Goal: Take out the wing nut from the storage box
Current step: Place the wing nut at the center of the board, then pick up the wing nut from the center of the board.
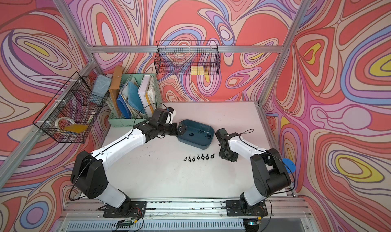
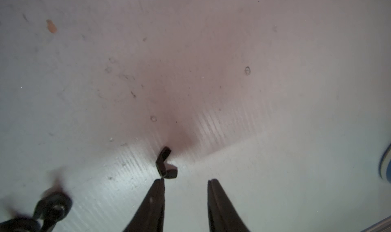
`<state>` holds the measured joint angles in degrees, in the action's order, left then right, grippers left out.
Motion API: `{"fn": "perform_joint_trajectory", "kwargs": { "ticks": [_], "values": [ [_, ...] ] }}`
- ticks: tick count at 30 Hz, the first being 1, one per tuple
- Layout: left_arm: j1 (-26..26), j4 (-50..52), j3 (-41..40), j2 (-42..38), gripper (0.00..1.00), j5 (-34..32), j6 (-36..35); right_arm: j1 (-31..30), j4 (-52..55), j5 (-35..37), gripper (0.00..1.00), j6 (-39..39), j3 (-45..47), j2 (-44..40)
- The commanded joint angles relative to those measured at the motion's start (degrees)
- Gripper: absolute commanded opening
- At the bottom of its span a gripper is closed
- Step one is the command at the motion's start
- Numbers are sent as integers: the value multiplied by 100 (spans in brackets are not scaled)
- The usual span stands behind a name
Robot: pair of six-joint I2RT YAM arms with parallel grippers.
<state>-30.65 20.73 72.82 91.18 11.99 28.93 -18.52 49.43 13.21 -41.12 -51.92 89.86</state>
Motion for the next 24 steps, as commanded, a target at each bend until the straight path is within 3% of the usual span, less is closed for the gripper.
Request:
{"fn": "perform_joint_trajectory", "kwargs": {
  "ticks": [1,15,24],
  "values": [
    [32,131,154,-56,99,17,-45,114,-172,-88,35,-4,128,-153],
    [33,133,173,-32,99,29,-38,429,-456,-443,34,151,252,86],
    [-103,115,307,168,88,126,7,421,-782,-1101,33,30,211,-27]
  ]
}}
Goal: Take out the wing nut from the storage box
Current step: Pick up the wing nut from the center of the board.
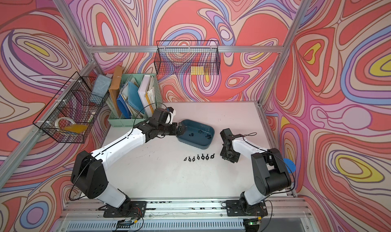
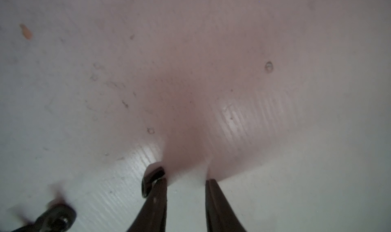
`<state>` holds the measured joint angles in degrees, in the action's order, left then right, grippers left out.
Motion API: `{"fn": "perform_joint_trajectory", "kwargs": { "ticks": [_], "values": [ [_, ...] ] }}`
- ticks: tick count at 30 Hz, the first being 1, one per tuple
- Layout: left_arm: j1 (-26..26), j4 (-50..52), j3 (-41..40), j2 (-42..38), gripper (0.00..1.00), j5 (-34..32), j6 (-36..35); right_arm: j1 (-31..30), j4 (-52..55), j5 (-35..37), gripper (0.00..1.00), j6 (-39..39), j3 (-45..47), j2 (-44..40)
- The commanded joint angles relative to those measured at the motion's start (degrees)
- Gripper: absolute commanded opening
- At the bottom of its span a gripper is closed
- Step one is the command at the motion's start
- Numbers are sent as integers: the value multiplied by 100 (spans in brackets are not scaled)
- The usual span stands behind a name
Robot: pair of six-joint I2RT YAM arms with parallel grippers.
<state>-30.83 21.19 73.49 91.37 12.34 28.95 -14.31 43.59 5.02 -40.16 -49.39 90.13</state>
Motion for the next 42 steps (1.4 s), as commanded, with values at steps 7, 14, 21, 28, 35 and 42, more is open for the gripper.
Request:
{"fn": "perform_joint_trajectory", "kwargs": {
  "ticks": [7,14,21,28,35,42],
  "values": [
    [-937,410,836,787,77,-193,-162,33,378,541,33,-277,-77,-518],
    [-1834,537,1463,1614,54,-531,-521,289,752,798,34,-440,108,-1401],
    [-2466,792,2344,2699,43,-662,-764,820,906,504,36,-422,275,-2222],
    [-2778,988,3342,3814,38,-602,-965,1025,1030,375,54,-311,220,-2631],
    [-2894,1217,4303,4677,38,-674,-1136,1122,1061,260,60,-195,234,-2734],
    [-2894,1390,4819,5144,38,-648,-1255,1211,1125,244,64,-116,289,-2834]
  ]
}}
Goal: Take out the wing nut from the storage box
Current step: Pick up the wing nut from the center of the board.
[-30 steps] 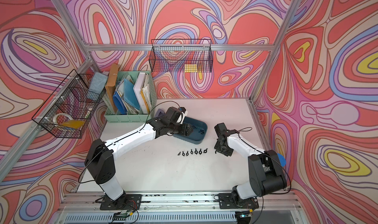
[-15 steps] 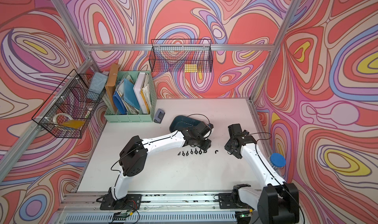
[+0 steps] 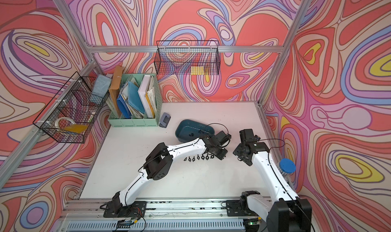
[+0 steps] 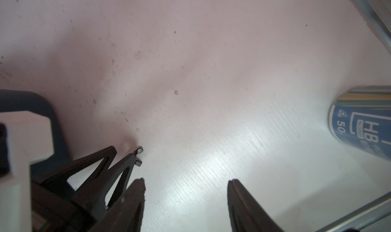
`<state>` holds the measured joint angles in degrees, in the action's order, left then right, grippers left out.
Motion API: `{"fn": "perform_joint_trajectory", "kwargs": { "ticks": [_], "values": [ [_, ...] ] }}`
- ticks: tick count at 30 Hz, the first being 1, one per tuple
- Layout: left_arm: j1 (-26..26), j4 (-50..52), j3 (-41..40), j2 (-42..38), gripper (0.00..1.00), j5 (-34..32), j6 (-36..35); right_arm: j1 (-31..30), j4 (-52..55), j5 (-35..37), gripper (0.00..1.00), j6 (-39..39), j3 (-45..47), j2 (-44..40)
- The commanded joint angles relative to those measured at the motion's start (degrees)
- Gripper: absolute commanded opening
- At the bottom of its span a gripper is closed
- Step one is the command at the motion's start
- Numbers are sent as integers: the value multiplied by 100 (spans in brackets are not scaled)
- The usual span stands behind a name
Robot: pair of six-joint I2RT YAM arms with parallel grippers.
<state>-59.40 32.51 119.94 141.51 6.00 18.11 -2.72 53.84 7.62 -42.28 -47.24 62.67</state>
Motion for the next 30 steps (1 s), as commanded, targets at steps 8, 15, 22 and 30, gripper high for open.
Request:
{"fn": "perform_joint_trajectory", "kwargs": {
  "ticks": [8,15,22,30],
  "values": [
    [-37,387,233,258,37,79,-279,88,87,-33,64,74,93,-30],
    [-46,431,113,200,32,126,-308,100,74,-34,64,51,117,-17],
    [-55,386,-102,58,30,141,-295,100,49,-34,64,53,107,23],
    [-72,384,-241,-23,18,226,-260,98,13,-51,65,73,75,95]
  ]
}}
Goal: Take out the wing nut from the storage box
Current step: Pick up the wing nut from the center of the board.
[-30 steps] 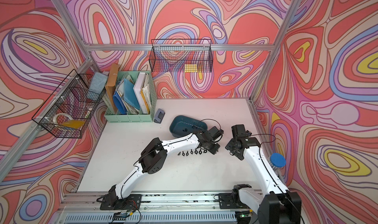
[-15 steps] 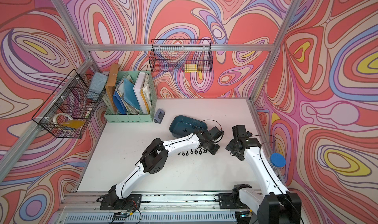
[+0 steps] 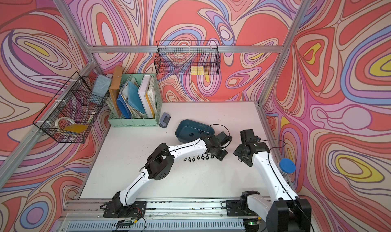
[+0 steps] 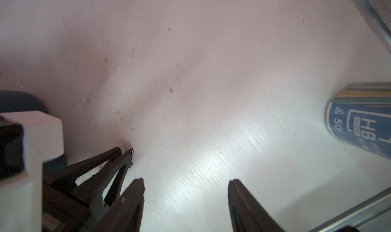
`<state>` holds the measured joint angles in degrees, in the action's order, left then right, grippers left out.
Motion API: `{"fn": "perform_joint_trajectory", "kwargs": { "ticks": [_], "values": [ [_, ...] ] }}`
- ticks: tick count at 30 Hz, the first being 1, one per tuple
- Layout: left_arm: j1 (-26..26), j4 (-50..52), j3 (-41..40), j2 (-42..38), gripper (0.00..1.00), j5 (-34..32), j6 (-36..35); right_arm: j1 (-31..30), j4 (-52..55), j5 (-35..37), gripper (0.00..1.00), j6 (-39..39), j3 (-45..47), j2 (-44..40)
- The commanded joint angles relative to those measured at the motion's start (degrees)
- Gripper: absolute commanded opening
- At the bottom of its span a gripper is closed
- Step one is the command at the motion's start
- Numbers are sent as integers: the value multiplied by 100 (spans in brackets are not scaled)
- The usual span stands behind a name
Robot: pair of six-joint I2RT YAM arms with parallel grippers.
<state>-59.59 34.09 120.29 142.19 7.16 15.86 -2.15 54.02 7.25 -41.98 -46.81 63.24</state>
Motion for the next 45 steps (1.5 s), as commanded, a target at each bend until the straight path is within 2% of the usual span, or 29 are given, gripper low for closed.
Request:
{"fn": "perform_joint_trajectory", "kwargs": {
  "ticks": [1,6,11,19,25,28,33,39,45],
  "values": [
    [-52,199,-338,-127,17,102,-23,47,-11,-21,65,45,31,39],
    [-48,137,-514,-274,0,21,26,42,-153,-233,65,113,10,114],
    [38,-50,-592,-488,0,261,335,48,-570,-871,63,232,30,96],
    [598,-1408,-1555,-1244,0,1514,1651,47,-1344,-2083,44,135,101,167],
    [812,-2183,-2056,-1612,0,1854,2309,44,-2062,-2783,24,-309,344,446],
    [850,-2376,-2166,-1684,0,1950,2492,46,-2336,-2966,20,-489,399,595],
    [875,-2554,-2197,-1734,0,2079,2659,53,-2770,-3220,19,-818,488,839],
    [904,-2696,-2311,-1806,0,2118,2763,109,-2901,-3020,20,-1017,462,915],
    [913,-2728,-2348,-1842,0,2130,2774,145,-3098,-3118,20,-1100,476,987]
  ]
}}
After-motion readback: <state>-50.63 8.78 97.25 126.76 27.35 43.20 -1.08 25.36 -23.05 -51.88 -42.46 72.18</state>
